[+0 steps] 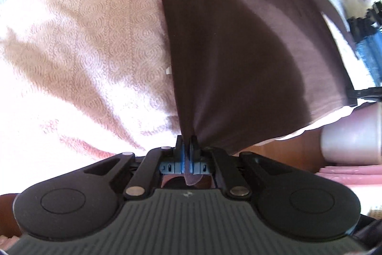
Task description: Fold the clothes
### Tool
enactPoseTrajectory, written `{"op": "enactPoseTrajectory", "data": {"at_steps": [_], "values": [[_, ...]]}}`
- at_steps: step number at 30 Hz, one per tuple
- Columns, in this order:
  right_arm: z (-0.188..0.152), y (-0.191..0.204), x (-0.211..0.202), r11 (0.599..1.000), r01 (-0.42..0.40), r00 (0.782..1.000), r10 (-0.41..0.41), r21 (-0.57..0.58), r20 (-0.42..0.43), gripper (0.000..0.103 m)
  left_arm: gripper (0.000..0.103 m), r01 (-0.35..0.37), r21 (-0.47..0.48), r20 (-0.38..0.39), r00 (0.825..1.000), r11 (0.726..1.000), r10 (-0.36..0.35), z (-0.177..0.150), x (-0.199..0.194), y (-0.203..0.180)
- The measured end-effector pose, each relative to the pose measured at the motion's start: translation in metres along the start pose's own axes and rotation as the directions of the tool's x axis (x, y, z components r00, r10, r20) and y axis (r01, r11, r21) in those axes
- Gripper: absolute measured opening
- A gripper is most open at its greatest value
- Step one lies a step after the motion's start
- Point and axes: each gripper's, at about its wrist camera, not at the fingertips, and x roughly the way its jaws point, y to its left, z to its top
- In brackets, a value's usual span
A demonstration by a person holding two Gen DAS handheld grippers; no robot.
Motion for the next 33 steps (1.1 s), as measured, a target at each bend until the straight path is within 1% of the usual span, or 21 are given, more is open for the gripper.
{"op": "enactPoseTrajectory", "data": {"at_steps": [1,3,4,5,6,9,11,13,15,16,17,19,21,22,24,25,27,30,31,33], "values": [[-0.002,0.000,-0.002,1.000,0.022,1.000,-0.022,0.007,0.001,0.007,0.004,-0.019,0.006,-0.003,1.000,1.000,0.019,0.001,-0.001,-0.003],[-0.005,0.009,-0.005,0.994,0.107,0.994,-0.107,-0.032,-0.015,0.046,0.007,-0.070,0.008,-0.019,0.997,0.998,0.070,0.001,-0.009,-0.004],[-0.006,0.014,-0.009,0.990,0.133,0.991,-0.134,-0.052,-0.017,0.053,0.007,-0.093,0.002,-0.030,0.995,0.996,0.093,-0.002,-0.015,0.001],[-0.008,0.018,-0.014,0.989,0.136,0.991,-0.137,-0.063,-0.010,0.057,0.007,-0.107,-0.007,-0.032,0.994,0.994,0.107,-0.006,-0.023,0.006],[-0.010,0.021,-0.021,0.989,0.134,0.991,-0.134,-0.066,-0.002,0.057,0.007,-0.116,-0.016,-0.024,0.993,0.993,0.116,-0.009,-0.032,0.006],[-0.011,0.037,-0.038,0.993,0.115,0.992,-0.114,-0.023,0.046,0.059,0.008,-0.140,-0.039,0.008,0.990,0.989,0.141,-0.014,-0.057,0.001],[-0.010,0.046,-0.053,0.996,0.088,0.992,-0.089,0.005,0.089,0.063,0.015,-0.146,-0.047,0.060,0.987,0.988,0.149,-0.010,-0.074,-0.011],[-0.006,0.060,-0.065,0.997,0.077,0.989,-0.077,0.009,0.128,0.066,0.030,-0.152,-0.056,0.112,0.981,0.987,0.157,-0.006,-0.091,-0.023],[0.000,0.076,-0.076,0.997,0.073,0.983,-0.073,0.004,0.167,0.068,0.034,-0.156,-0.065,0.163,0.973,0.986,0.165,-0.001,-0.108,-0.035],[0.003,0.084,-0.081,0.997,0.071,0.980,-0.070,0.001,0.186,0.068,0.039,-0.159,-0.069,0.188,0.967,0.985,0.169,0.001,-0.116,-0.041],[0.006,0.092,-0.087,0.998,0.069,0.976,-0.067,-0.002,0.205,0.069,0.042,-0.168,-0.069,0.218,0.959,0.983,0.179,0.005,-0.123,-0.049],[0.011,0.109,-0.097,0.998,0.068,0.969,-0.063,-0.013,0.240,0.070,0.058,-0.199,-0.059,0.285,0.936,0.978,0.207,0.016,-0.135,-0.068],[0.017,0.125,-0.106,0.996,0.077,0.962,-0.061,-0.048,0.268,0.070,0.066,-0.228,-0.041,0.347,0.910,0.973,0.228,0.024,-0.148,-0.082],[0.019,0.135,-0.110,0.994,0.081,0.958,-0.057,-0.076,0.280,0.071,0.070,-0.233,-0.032,0.363,0.903,0.972,0.228,0.028,-0.151,-0.086],[0.023,0.154,-0.118,0.986,0.109,0.950,-0.068,-0.122,0.304,0.082,0.078,-0.233,-0.011,0.379,0.899,0.972,0.219,0.040,-0.152,-0.092],[0.023,0.166,-0.120,0.982,0.127,0.944,-0.076,-0.139,0.321,0.084,0.080,-0.233,0.003,0.387,0.897,0.973,0.214,0.046,-0.151,-0.094],[0.021,0.186,-0.123,0.978,0.147,0.931,-0.085,-0.151,0.354,0.096,0.083,-0.225,0.038,0.400,0.896,0.974,0.192,0.061,-0.144,-0.099],[0.018,0.213,-0.126,0.972,0.175,0.913,-0.100,-0.157,0.396,0.100,0.086,-0.208,0.111,0.412,0.899,0.972,0.145,0.077,-0.143,-0.089],[0.017,0.224,-0.123,0.967,0.202,0.904,-0.123,-0.156,0.408,0.101,0.087,-0.208,0.140,0.415,0.900,0.968,0.133,0.083,-0.143,-0.084],[0.014,0.246,-0.118,0.952,0.272,0.880,-0.187,-0.140,0.436,0.102,0.087,-0.214,0.207,0.414,0.903,0.955,0.113,0.093,-0.142,-0.073]]}}
